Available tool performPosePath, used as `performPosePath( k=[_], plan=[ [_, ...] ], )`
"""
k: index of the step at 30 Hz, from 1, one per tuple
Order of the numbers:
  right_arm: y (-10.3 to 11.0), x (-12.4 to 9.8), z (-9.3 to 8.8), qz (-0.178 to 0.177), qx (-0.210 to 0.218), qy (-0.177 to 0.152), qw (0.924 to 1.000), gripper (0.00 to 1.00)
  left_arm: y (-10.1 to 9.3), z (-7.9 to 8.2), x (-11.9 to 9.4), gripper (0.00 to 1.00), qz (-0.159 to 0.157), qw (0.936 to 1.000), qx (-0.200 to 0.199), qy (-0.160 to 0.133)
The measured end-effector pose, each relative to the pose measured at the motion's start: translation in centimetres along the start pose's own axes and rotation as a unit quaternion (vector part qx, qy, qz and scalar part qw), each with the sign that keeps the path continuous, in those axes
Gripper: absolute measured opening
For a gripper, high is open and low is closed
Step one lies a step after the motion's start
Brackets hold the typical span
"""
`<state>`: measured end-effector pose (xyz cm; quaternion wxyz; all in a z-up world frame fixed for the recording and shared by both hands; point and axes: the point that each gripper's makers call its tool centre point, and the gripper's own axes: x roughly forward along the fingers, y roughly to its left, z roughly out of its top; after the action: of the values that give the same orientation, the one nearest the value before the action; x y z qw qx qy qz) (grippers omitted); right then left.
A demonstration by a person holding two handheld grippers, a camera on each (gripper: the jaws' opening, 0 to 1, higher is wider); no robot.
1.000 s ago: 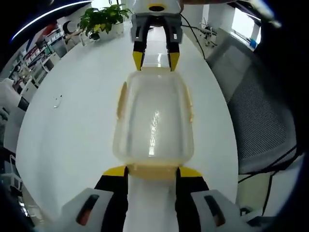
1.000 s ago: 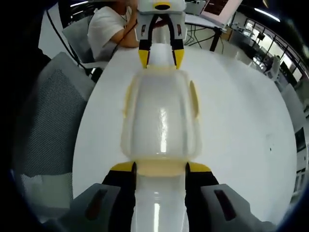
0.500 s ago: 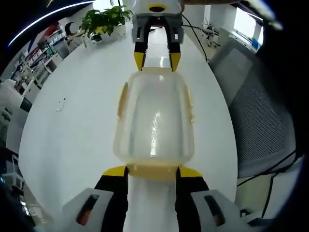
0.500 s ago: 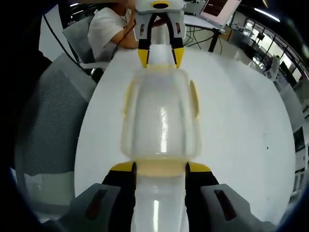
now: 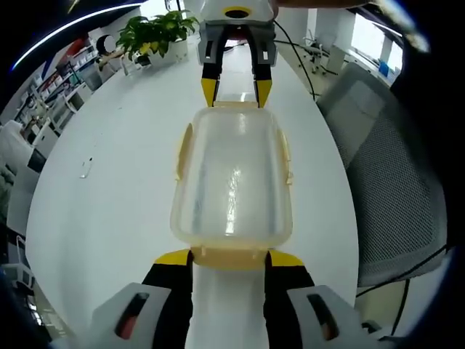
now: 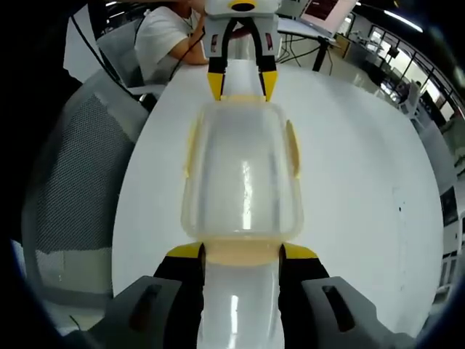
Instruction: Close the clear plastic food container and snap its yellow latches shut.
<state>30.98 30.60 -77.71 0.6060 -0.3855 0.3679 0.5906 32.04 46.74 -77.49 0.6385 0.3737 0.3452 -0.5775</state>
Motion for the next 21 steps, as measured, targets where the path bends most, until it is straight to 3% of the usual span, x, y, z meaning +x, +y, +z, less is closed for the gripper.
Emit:
performPosePath(
  k=[16,21],
  plan=[
    [0.5,-2.5,-5.6,-0.005,0.011,0.011,0.9999,0.37,-0.5,5.4,2.8,0.32,-0.008,0.9999,0.007,-0.012],
    [0.5,-3.0,-6.8,-0.007,0.016,0.014,0.9998,0.37,-0.3,6.3,3.7,0.32,-0.005,0.9998,0.015,-0.008]
  ],
)
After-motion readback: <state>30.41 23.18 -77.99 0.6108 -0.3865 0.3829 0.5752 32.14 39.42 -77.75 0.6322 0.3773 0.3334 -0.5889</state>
